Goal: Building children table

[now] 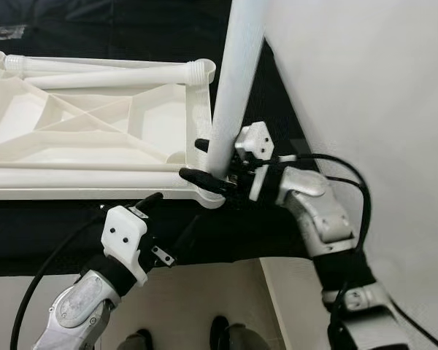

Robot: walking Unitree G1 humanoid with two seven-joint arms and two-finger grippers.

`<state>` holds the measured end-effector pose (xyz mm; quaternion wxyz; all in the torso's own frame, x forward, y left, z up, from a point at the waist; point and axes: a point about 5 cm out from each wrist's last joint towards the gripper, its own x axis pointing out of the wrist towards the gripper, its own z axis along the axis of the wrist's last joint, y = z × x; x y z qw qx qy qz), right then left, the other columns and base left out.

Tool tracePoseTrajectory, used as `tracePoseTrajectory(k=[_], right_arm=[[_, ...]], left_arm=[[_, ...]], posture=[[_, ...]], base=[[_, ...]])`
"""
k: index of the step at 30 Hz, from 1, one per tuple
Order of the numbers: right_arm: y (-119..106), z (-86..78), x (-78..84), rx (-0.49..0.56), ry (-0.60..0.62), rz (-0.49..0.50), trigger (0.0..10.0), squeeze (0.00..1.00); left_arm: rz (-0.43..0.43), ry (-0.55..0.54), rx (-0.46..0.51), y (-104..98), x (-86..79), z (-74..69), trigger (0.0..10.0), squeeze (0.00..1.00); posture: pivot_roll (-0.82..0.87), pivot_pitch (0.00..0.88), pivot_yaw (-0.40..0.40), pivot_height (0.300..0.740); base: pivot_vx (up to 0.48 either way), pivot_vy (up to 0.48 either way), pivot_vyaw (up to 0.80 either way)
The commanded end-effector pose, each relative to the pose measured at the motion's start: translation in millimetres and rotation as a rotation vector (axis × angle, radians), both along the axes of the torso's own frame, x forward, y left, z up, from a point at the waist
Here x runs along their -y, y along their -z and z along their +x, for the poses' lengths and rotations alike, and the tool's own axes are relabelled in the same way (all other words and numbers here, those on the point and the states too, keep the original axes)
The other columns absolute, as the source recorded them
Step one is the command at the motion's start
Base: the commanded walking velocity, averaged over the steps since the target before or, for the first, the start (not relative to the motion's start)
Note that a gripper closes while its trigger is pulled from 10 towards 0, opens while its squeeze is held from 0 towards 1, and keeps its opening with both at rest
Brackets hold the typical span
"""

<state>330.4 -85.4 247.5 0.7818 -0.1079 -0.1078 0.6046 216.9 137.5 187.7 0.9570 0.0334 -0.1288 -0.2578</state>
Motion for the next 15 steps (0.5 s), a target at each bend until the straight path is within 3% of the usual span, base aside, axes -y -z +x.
tracePoseTrajectory(k=[1, 4, 5, 6, 7, 8, 15], right_arm=[[3.6, 0.3, -4.7, -0.021, -0.094, -0.022, 10.0, 0.00], [-2.2, 7.4, -6.5, -0.038, -0.129, -0.019, 10.0, 0.00], [-3.9, 9.1, -7.5, -0.049, -0.151, -0.018, 7.7, 0.00], [-4.2, 9.4, -7.8, -0.064, -0.194, -0.025, 3.6, 0.00], [-4.2, 9.4, -7.8, -0.064, -0.194, -0.025, 3.6, 0.00], [-4.3, 9.9, -7.6, -0.074, -0.223, -0.033, 0.0, 0.00], [-2.8, 16.9, -1.1, -0.086, -0.264, -0.058, 0.0, 0.00]], left_arm=[[0.016, -0.008, -0.013, 3.9, -1.2, -2.7, 10.0, 0.00], [0.018, -0.010, -0.013, 4.1, -1.6, -3.2, 10.0, 0.00], [0.020, -0.010, -0.014, 4.2, -1.7, -3.6, 10.0, 0.00], [0.021, -0.010, -0.015, 4.2, -1.7, -3.9, 10.0, 0.00], [0.021, -0.010, -0.015, 4.2, -1.7, -3.9, 10.0, 0.00], [0.022, -0.010, -0.016, 4.3, -1.7, -4.2, 10.0, 0.00], [0.022, -0.010, -0.022, 5.2, -2.0, -5.4, 10.0, 0.00]], posture=[[0.09, 0.286, -0.128, 0.740], [0.10, 0.287, -0.126, 0.740], [0.10, 0.288, -0.126, 0.740], [0.10, 0.289, -0.124, 0.740], [0.10, 0.289, -0.124, 0.740], [0.10, 0.291, -0.124, 0.740], [0.10, 0.296, -0.127, 0.740]], base=[[0.000, 0.000, 0.00], [0.000, 0.000, 0.00], [0.000, 0.000, 0.00], [0.000, 0.000, 0.00], [0.000, 0.000, 0.00], [0.000, 0.000, 0.00], [0.000, 0.000, 0.00]])
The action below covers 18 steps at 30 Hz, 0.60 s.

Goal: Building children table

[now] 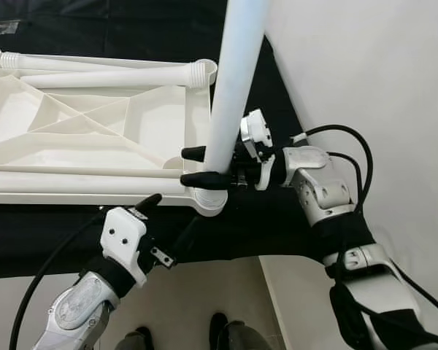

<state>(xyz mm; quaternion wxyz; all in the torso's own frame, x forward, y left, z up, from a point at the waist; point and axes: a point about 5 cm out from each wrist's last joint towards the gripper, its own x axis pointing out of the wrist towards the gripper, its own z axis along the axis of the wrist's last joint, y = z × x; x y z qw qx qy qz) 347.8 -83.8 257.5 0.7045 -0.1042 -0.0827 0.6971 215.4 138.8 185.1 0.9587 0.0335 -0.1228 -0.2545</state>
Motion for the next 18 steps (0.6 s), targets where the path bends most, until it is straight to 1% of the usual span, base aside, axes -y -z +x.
tracePoseTrajectory(k=[1, 2, 3, 4, 5, 6, 7, 8, 9, 10, 11, 12, 13, 14, 15, 16, 17, 18], right_arm=[[7.1, 1.7, 1.9, -0.039, -0.018, 0.004, 0.0, 0.00], [7.1, 1.7, 1.9, -0.039, -0.018, 0.004, 0.0, 0.00], [7.7, 4.5, 4.2, -0.024, 0.024, 0.009, 0.0, 0.00], [9.5, 8.1, 7.8, -0.010, 0.109, 0.022, 0.0, 0.00], [9.5, 8.1, 7.8, -0.010, 0.109, 0.022, 0.0, 0.00], [10.7, 10.5, 10.6, 0.000, 0.169, 0.032, 0.0, 0.00], [18.4, 12.5, 12.7, -0.004, 0.304, 0.044, 0.0, 0.00], [18.4, 12.5, 12.7, -0.004, 0.304, 0.044, 0.0, 0.00], [23.8, 13.3, 14.3, -0.009, 0.392, 0.051, 0.0, 0.00], [23.8, 13.3, 14.3, -0.009, 0.392, 0.051, 0.0, 0.00], [41.8, 16.6, 13.1, -0.060, 0.744, 0.074, 0.0, 0.00], [61.8, 8.8, 18.7, -0.114, 1.045, 0.059, 0.0, 0.00], [76.8, -10.1, 11.0, -0.150, 1.098, 0.038, 0.0, 0.00], [84.7, -23.4, 5.6, -0.169, 1.124, 0.032, 0.0, 0.00], [84.7, -23.4, 5.6, -0.169, 1.124, 0.032, 0.0, 0.00], [86.7, -30.1, -6.3, -0.176, 1.055, 0.033, 0.0, 0.00], [85.0, -28.6, -12.4, -0.163, 1.025, 0.043, 0.0, 0.00], [85.0, -28.6, -12.4, -0.163, 1.025, 0.043, 0.0, 0.00]], left_arm=[[0.019, -0.002, -0.011, 2.5, -0.7, -4.1, 10.0, 0.00], [0.019, -0.002, -0.011, 2.5, -0.7, -4.1, 10.0, 0.00], [0.019, -0.002, -0.012, 2.8, -0.5, -4.4, 10.0, 0.00], [0.018, -0.002, -0.013, 2.9, -0.3, -4.7, 10.0, 0.00], [0.018, -0.002, -0.013, 2.9, -0.3, -4.7, 10.0, 0.00], [0.018, -0.001, -0.013, 2.9, -0.2, -4.9, 10.0, 0.00], [0.016, -0.001, -0.014, 3.2, 0.0, -5.3, 10.0, 0.00], [0.016, -0.001, -0.014, 3.2, 0.0, -5.3, 10.0, 0.00], [0.015, -0.001, -0.015, 3.4, 0.2, -5.5, 10.0, 0.00], [0.015, -0.001, -0.015, 3.4, 0.2, -5.5, 10.0, 0.00], [0.016, 0.001, -0.017, 4.2, 0.1, -6.0, 10.0, 0.00], [0.016, 0.003, -0.018, 4.5, -0.2, -6.2, 10.0, 0.00], [0.016, 0.004, -0.019, 4.7, -0.2, -5.6, 10.0, 0.00], [0.018, 0.006, -0.020, 5.1, -0.2, -5.0, 10.0, 0.00], [0.018, 0.006, -0.020, 5.1, -0.2, -5.0, 10.0, 0.00], [0.013, 0.009, -0.020, 5.2, -0.2, -4.5, 10.0, 0.00], [0.014, 0.019, -0.020, 5.5, 2.2, -3.2, 10.0, 0.00], [0.014, 0.019, -0.020, 5.5, 2.2, -3.2, 10.0, 0.00]], posture=[[0.10, 0.296, -0.127, 0.740], [0.10, 0.296, -0.127, 0.740], [0.10, 0.297, -0.129, 0.740], [0.09, 0.299, -0.131, 0.740], [0.09, 0.299, -0.131, 0.740], [0.09, 0.299, -0.131, 0.740], [0.09, 0.298, -0.137, 0.740], [0.09, 0.298, -0.137, 0.740], [0.09, 0.298, -0.137, 0.740], [0.09, 0.298, -0.137, 0.740], [0.08, 0.296, -0.143, 0.740], [0.08, 0.296, -0.140, 0.740], [0.09, 0.304, -0.128, 0.740], [0.09, 0.302, -0.123, 0.740], [0.09, 0.302, -0.123, 0.740], [0.08, 0.287, -0.117, 0.740], [0.08, 0.270, -0.108, 0.740], [0.08, 0.270, -0.108, 0.740]], base=[[0.000, 0.000, 0.00], [0.000, 0.000, 0.00], [0.000, 0.000, 0.00], [0.000, 0.000, 0.00], [0.000, 0.000, 0.00], [0.000, 0.000, 0.00], [0.000, 0.000, 0.00], [0.000, 0.000, 0.00], [0.000, 0.000, 0.00], [0.000, 0.000, 0.00], [0.000, 0.000, 0.00], [0.000, 0.000, 0.00], [0.000, 0.000, 0.00], [0.000, 0.000, 0.00], [0.000, 0.000, 0.00], [0.000, 0.000, 0.00], [0.000, 0.000, 0.00], [0.000, 0.000, 0.00]])
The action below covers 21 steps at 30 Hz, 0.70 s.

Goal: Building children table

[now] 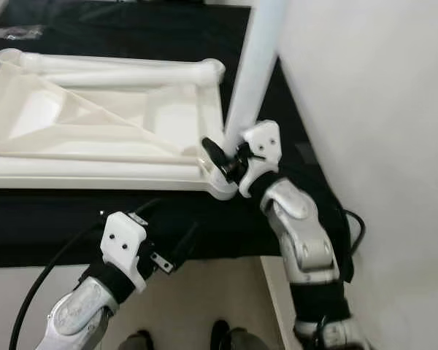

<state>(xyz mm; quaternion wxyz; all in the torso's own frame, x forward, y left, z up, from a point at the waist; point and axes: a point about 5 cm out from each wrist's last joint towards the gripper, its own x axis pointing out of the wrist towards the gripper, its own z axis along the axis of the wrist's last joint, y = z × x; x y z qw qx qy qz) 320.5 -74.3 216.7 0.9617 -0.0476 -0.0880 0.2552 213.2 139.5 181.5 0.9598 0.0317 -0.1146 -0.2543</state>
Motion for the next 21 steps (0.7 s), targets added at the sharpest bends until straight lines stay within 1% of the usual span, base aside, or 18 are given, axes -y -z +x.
tracePoseTrajectory(k=[1, 2, 5, 6, 7, 8, 9, 10, 11, 13, 14, 15, 16, 17, 18, 19, 20, 21], right_arm=[[42.9, 2.4, -4.6, -0.189, -0.004, -0.084, 0.0, 0.00], [42.2, 7.8, -7.2, -0.183, -0.021, -0.088, 0.0, 0.00], [40.8, 12.0, -9.5, -0.176, -0.035, -0.088, 0.0, 0.00], [37.3, 15.9, -11.7, -0.158, -0.054, -0.090, 10.0, 0.00], [30.0, 19.7, -15.1, -0.126, -0.109, -0.069, 10.0, 0.00], [22.2, 20.8, -18.3, -0.090, -0.149, -0.058, 10.0, 0.29], [22.2, 20.8, -18.3, -0.090, -0.149, -0.058, 10.0, 0.29], [15.6, 21.2, -21.1, -0.061, -0.187, -0.046, 10.0, 1.00], [10.2, 17.8, -24.4, -0.049, -0.204, -0.033, 10.0, 1.00], [10.2, 17.8, -24.4, -0.049, -0.204, -0.033, 10.0, 1.00], [2.5, 14.4, -28.6, -0.022, -0.266, -0.016, 10.0, 1.00], [-4.8, 12.3, -31.0, 0.004, -0.350, -0.012, 10.0, 0.51], [-4.8, 12.3, -31.0, 0.004, -0.350, -0.012, 10.0, 0.51], [-17.2, 16.4, -25.2, 0.055, -0.499, -0.045, 10.0, 0.00], [-17.2, 16.4, -25.2, 0.055, -0.499, -0.045, 10.0, 0.00], [-22.8, 23.4, -16.6, 0.072, -0.572, -0.071, 10.0, 0.00], [-22.8, 23.4, -16.6, 0.072, -0.572, -0.071, 10.0, 0.00], [-24.4, 24.9, -13.8, 0.076, -0.600, -0.079, 10.0, 0.00]], left_arm=[[0.013, 0.027, -0.004, 2.2, 4.6, -0.2, 10.0, 0.00], [0.008, 0.034, -0.001, 1.8, 6.7, 1.2, 10.0, 0.00], [0.008, 0.039, 0.002, 1.6, 7.9, 2.1, 10.0, 0.00], [0.008, 0.037, 0.005, 1.4, 7.1, 2.6, 10.0, 0.00], [0.012, 0.028, 0.008, 1.1, 4.8, 3.0, 10.0, 0.00], [0.017, 0.019, 0.010, 0.7, 2.0, 3.2, 10.0, 0.00], [0.017, 0.019, 0.010, 0.7, 2.0, 3.2, 10.0, 0.00], [0.018, 0.010, 0.013, 0.1, -0.2, 3.6, 10.0, 0.00], [0.019, 0.007, 0.015, -0.4, -1.4, 3.9, 10.0, 0.00], [0.019, 0.007, 0.015, -0.4, -1.4, 3.9, 10.0, 0.00], [0.020, 0.008, 0.016, -0.9, -1.5, 4.2, 10.0, 0.00], [0.020, 0.011, 0.017, -1.3, -0.4, 4.3, 10.0, 0.00], [0.020, 0.011, 0.017, -1.3, -0.4, 4.3, 10.0, 0.00], [0.020, 0.014, 0.015, -1.1, 0.9, 3.5, 10.0, 0.00], [0.020, 0.014, 0.015, -1.1, 0.9, 3.5, 10.0, 0.00], [0.021, 0.011, 0.012, -0.8, 0.4, 3.1, 10.0, 0.00], [0.021, 0.011, 0.012, -0.8, 0.4, 3.1, 10.0, 0.00], [0.021, 0.009, 0.012, -1.0, 0.0, 2.8, 10.0, 0.00]], posture=[[0.08, 0.270, -0.108, 0.740], [0.08, 0.254, -0.114, 0.740], [0.08, 0.253, -0.115, 0.740], [0.09, 0.246, -0.115, 0.740], [0.09, 0.245, -0.116, 0.740], [0.09, 0.243, -0.114, 0.740], [0.09, 0.243, -0.114, 0.740], [0.09, 0.243, -0.112, 0.740], [0.09, 0.243, -0.112, 0.740], [0.09, 0.243, -0.112, 0.740], [0.10, 0.249, -0.110, 0.740], [0.10, 0.252, -0.110, 0.740], [0.10, 0.252, -0.110, 0.740], [0.10, 0.264, -0.115, 0.740], [0.10, 0.264, -0.115, 0.740], [0.10, 0.265, -0.117, 0.740], [0.10, 0.265, -0.117, 0.740], [0.11, 0.269, -0.117, 0.740]], base=[[0.000, 0.000, 0.00], [0.000, 0.000, 0.00], [0.000, 0.000, 0.00], [0.000, 0.000, 0.00], [0.000, 0.000, 0.00], [0.000, 0.000, 0.00], [0.000, 0.000, 0.00], [0.000, 0.000, 0.00], [0.000, 0.000, 0.00], [0.000, 0.000, 0.00], [0.000, 0.000, 0.00], [0.000, 0.000, 0.00], [0.000, 0.000, 0.00], [0.000, 0.000, 0.00], [0.000, 0.000, 0.00], [0.000, 0.000, 0.00], [0.000, 0.000, 0.00], [0.000, 0.000, 0.00]])
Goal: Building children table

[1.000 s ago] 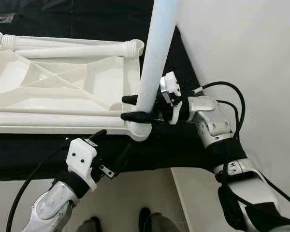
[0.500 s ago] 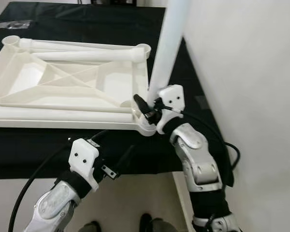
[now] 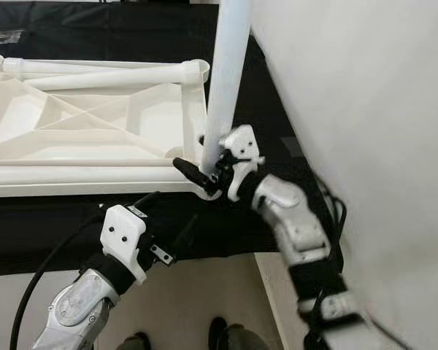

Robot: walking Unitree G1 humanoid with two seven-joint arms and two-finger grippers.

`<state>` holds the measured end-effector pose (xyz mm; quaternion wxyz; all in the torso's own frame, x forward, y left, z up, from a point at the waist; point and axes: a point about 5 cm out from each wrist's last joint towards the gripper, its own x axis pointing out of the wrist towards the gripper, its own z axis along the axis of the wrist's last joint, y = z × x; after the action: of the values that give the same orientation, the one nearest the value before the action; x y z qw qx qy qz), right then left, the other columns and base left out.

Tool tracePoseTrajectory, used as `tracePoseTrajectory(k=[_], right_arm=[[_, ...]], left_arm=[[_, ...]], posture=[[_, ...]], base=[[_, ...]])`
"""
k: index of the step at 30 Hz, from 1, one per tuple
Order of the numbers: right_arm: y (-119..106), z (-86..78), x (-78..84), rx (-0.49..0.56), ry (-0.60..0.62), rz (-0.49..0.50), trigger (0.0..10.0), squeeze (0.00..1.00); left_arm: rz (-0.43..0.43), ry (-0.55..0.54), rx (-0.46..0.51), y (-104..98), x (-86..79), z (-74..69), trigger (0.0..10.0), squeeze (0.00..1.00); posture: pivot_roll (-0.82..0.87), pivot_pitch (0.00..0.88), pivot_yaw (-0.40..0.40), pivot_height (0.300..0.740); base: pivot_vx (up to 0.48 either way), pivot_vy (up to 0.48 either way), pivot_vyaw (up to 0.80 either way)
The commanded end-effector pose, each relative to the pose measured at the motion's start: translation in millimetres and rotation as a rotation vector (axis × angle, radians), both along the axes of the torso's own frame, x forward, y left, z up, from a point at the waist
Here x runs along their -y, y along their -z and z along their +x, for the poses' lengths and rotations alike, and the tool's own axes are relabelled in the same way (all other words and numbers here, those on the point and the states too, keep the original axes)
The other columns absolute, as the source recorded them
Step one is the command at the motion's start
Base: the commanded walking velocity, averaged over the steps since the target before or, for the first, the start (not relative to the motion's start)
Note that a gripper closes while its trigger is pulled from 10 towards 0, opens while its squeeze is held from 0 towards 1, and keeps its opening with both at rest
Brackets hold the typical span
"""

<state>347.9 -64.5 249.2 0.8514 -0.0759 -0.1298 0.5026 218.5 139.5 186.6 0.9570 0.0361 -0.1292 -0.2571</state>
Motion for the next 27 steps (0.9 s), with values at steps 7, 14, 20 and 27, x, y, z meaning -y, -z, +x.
tracePoseTrajectory(k=[7, 14, 20, 27], right_arm=[[6.1, 7.2, 12.8, 0.012, -0.214, -0.164, 10.0, 0.00], [1.4, 13.6, 14.5, -0.009, -0.295, -0.176, 10.0, 0.00], [0.0, 18.4, 17.3, -0.012, -0.320, -0.186, 0.0, 0.00], [3.2, 20.5, 27.0, -0.039, -0.323, -0.177, 0.0, 0.00]], left_arm=[[0.019, -0.006, -0.022, 4.4, -1.7, -5.3, 10.0, 0.00], [0.015, 0.003, -0.030, 4.1, -0.2, -8.4, 10.0, 0.00], [0.010, 0.014, -0.035, 3.8, 0.4, -10.5, 10.0, 0.00], [0.008, 0.020, -0.041, 4.2, 0.3, -11.6, 10.0, 0.00]], posture=[[0.12, 0.284, -0.131, 0.740], [0.13, 0.297, -0.130, 0.740], [0.14, 0.304, -0.133, 0.740], [0.13, 0.305, -0.128, 0.740]], base=[[0.000, 0.000, 0.00], [0.000, 0.000, 0.00], [0.000, 0.000, 0.00], [0.000, 0.000, 0.00]])
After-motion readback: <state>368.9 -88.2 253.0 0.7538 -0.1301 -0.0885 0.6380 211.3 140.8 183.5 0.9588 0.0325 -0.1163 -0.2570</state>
